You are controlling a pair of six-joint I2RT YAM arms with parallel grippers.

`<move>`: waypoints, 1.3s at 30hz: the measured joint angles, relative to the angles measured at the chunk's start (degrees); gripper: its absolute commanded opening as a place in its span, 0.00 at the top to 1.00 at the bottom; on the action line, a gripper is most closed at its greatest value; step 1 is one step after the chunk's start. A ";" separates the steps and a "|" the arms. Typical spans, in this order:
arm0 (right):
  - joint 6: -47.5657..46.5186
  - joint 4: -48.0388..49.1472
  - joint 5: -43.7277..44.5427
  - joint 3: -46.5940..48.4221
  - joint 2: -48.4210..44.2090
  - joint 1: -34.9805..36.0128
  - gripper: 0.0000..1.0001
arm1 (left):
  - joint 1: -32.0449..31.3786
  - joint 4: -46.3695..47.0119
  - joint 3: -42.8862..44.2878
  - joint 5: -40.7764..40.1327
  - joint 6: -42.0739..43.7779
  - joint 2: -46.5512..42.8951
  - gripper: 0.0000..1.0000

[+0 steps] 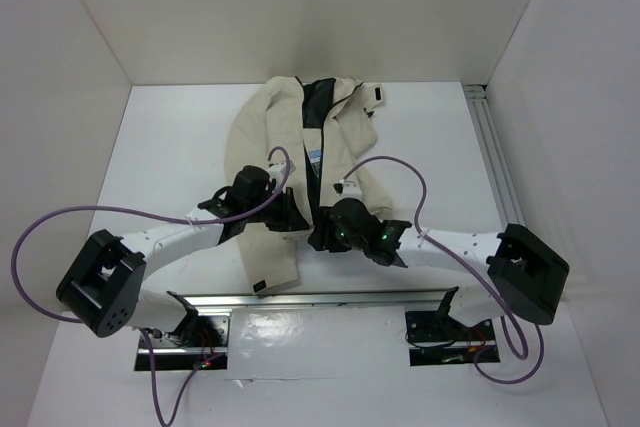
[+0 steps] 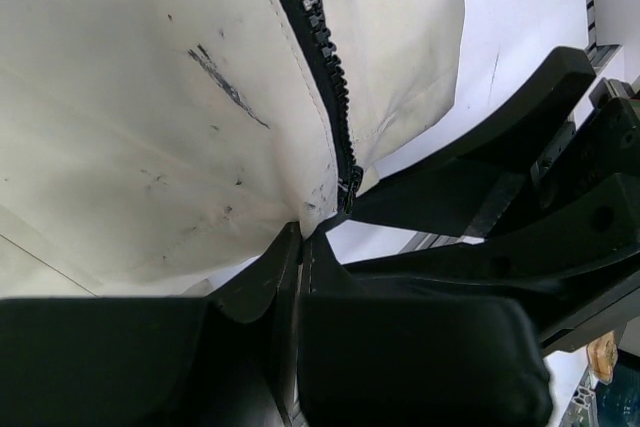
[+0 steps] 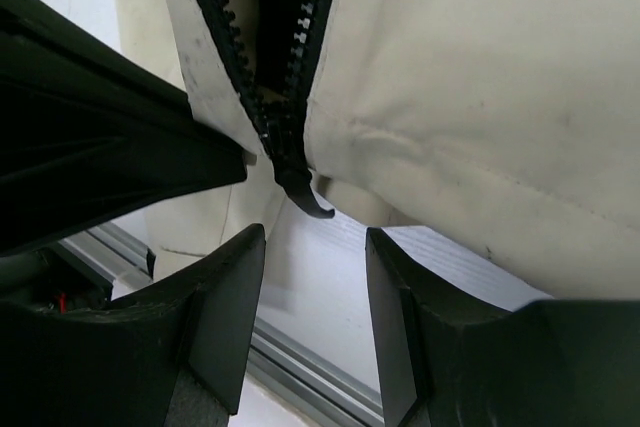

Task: Zip up the jacket

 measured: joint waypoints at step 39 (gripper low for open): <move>-1.16 -3.15 4.81 1.79 -4.15 0.48 1.00 | 0.00 2.38 -0.09 1.86 -0.09 -0.96 1.00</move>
